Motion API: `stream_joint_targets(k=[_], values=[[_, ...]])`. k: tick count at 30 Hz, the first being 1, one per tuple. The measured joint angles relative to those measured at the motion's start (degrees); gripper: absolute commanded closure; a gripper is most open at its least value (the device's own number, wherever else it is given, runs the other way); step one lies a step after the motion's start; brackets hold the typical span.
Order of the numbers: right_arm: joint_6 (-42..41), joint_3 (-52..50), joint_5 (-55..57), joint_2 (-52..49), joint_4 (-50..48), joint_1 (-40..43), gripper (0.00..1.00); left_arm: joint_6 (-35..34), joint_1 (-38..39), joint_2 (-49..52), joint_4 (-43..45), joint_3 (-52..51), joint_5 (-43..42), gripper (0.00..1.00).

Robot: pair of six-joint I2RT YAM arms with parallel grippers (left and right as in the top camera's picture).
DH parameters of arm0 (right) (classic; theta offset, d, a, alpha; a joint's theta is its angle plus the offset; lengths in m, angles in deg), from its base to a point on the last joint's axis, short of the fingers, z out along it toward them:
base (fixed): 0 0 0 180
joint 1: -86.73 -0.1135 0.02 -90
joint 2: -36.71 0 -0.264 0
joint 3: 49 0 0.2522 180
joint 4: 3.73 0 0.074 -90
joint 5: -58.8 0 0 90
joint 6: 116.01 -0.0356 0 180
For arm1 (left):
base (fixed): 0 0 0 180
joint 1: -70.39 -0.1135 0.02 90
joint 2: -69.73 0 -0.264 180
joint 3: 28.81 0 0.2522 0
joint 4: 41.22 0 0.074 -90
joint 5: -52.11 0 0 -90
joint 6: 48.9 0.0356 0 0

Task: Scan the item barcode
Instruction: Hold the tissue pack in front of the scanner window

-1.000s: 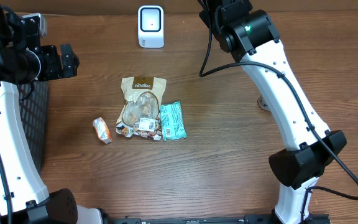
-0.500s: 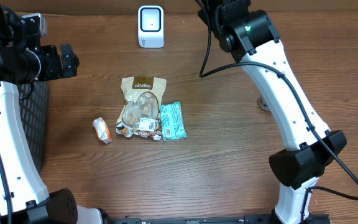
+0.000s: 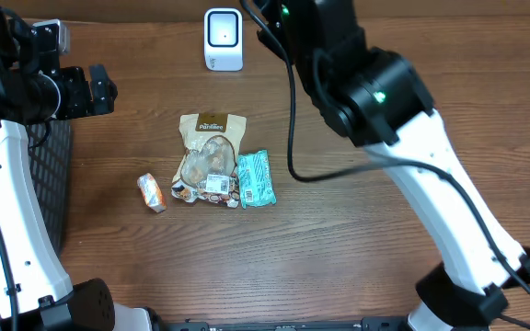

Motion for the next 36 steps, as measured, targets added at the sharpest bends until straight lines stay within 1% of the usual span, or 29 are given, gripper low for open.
stream_joint_targets(k=[6, 11, 18, 23, 31, 36], values=[[-1.64, 0.0, -0.07, 2.97, 2.69, 0.37, 0.96, 0.0, 0.0, 0.0, 0.02, 0.0, 0.0, 0.01], [-2.75, 0.0, -1.97, 6.14, 2.97, 0.83, 0.96, 0.0, 0.0, 0.0, 0.02, 0.0, 0.02, 0.01], [-3.69, 0.22, -8.11, 7.41, 4.35, 6.62, 0.96, 0.0, 0.0, 0.0, 0.02, 0.0, 0.0, 0.01], [-3.82, 0.35, -11.87, 3.19, 2.67, 9.51, 0.96, 0.0, 0.0, 0.0, 0.02, 0.0, 0.0, 0.0], [-1.77, 0.39, -12.87, -10.99, -2.47, 10.08, 0.96, 0.0, 0.0, 0.0, 0.02, 0.0, 0.0, 0.0], [-1.44, 0.31, -13.73, -13.62, -3.28, 10.08, 0.96, 0.0, 0.0, 0.0, 0.02, 0.0, 0.0, 0.0]])
